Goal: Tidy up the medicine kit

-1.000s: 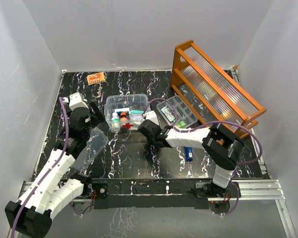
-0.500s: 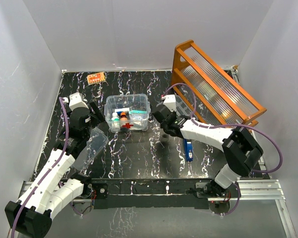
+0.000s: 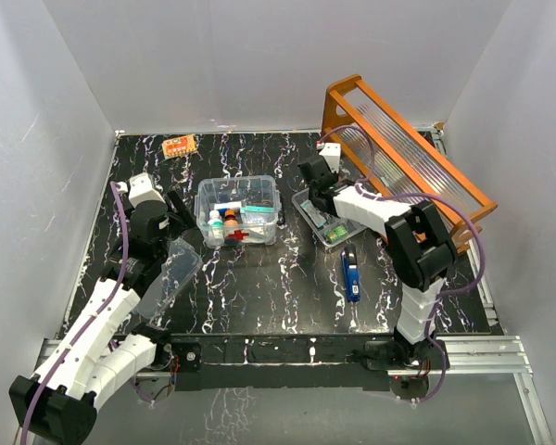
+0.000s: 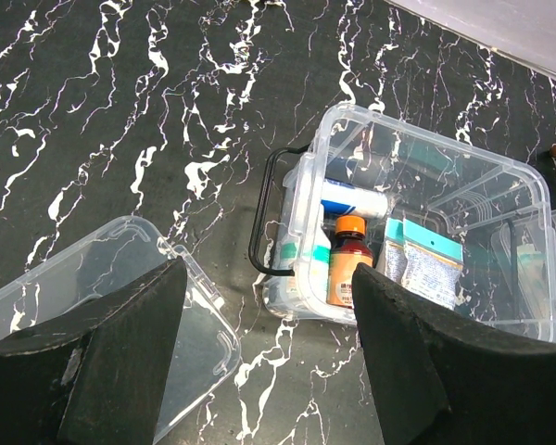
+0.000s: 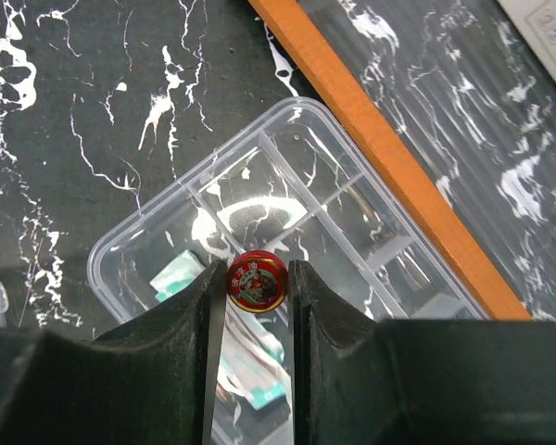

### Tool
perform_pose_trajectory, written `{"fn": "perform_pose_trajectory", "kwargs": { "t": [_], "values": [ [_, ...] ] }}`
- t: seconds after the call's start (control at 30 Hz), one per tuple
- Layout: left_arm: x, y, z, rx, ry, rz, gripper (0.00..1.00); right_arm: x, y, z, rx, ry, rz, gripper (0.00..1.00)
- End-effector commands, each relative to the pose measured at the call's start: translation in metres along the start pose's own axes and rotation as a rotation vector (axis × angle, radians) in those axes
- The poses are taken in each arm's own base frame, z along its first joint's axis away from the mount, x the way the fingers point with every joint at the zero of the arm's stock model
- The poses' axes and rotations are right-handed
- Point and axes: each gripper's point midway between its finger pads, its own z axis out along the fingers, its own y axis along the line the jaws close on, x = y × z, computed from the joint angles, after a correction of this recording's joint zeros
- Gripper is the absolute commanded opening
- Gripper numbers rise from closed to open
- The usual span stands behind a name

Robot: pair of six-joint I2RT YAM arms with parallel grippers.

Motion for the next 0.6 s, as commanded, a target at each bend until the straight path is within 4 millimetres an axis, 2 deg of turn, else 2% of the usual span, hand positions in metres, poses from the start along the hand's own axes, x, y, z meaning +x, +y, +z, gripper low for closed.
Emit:
{"fn": "perform_pose_trajectory", "kwargs": {
  "t": [0.0,0.17,0.57],
  "values": [
    [-0.002,0.006,0.001,-0.029,-0.013,0.009,0.71,-0.033,0.016,0.018,-0.052,-0.072,0.021,0.2],
    [-0.001,0.007,0.002,-0.036,-0.006,0.015,0.71,-0.041,0.018,0.036,-0.053,-0.088,0.027,0.2],
    [-0.002,0.008,0.001,-0.038,-0.01,0.014,0.71,-0.029,0.013,0.056,-0.044,-0.042,0.011,0.21]
  ]
}}
